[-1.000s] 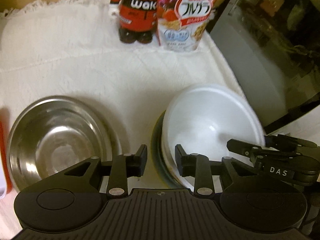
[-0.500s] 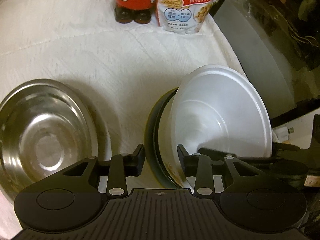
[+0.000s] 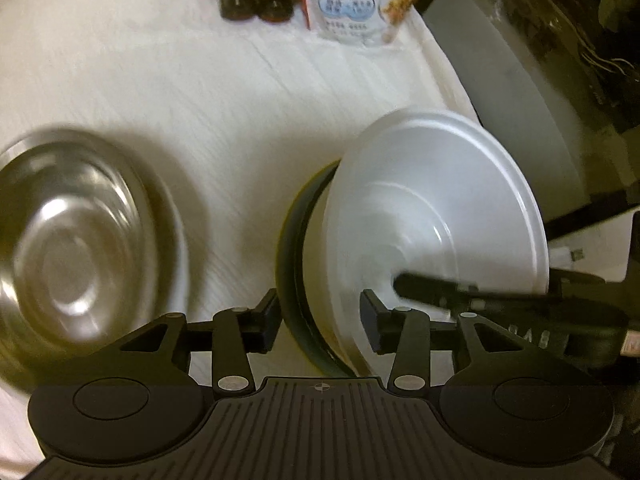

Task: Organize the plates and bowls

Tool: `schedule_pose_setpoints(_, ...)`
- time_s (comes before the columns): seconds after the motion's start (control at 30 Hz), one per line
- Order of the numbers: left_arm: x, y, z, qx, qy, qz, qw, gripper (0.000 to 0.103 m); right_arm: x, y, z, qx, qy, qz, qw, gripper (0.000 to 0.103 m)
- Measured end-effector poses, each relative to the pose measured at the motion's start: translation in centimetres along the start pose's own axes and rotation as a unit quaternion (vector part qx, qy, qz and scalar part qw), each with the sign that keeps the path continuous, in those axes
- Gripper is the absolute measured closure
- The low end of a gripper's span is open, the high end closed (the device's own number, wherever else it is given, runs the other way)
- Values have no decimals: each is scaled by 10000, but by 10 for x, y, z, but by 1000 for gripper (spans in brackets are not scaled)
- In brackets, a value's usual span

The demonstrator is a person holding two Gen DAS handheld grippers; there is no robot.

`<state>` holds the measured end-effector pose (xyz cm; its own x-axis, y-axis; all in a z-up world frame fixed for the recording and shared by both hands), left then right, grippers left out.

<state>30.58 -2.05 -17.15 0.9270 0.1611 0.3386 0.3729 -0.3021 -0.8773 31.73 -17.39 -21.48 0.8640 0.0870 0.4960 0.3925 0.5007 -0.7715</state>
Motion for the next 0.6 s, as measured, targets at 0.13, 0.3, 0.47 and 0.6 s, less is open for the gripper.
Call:
schedule_pose_setpoints(0.13,-12,3,-7,-254,-115,25,9996,57,0,-14,-12,2,55,-132,9999,46)
schedule_pose_setpoints(0.3,-7,3,-4,-359,-211,-38,9991,59,-2,-8,-23,-210,6,-132,9997,45)
schedule_pose_setpoints(0.47,-4,4,-2,-336,-359,-75,9988,61,-6,-9,-16,-296,-258,-282,9988,42)
schedule_pose_setpoints(0.6,-4,2,-4,-203,-310,-190,9991,61,-7,-10,-21,-145,-93,-327,9993,42)
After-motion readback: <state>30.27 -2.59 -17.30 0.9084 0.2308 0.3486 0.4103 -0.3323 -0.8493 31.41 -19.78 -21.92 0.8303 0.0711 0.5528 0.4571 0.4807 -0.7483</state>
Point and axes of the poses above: each gripper's, at about its wrist camera, not at the fingertips, and y roughly the way its jaws point, z to its left, x to its top, the point moved 5 cm from there along y, roughly the way its jaws point, and after that the axes turned 1 degree about -z, right-handed, at the moved point
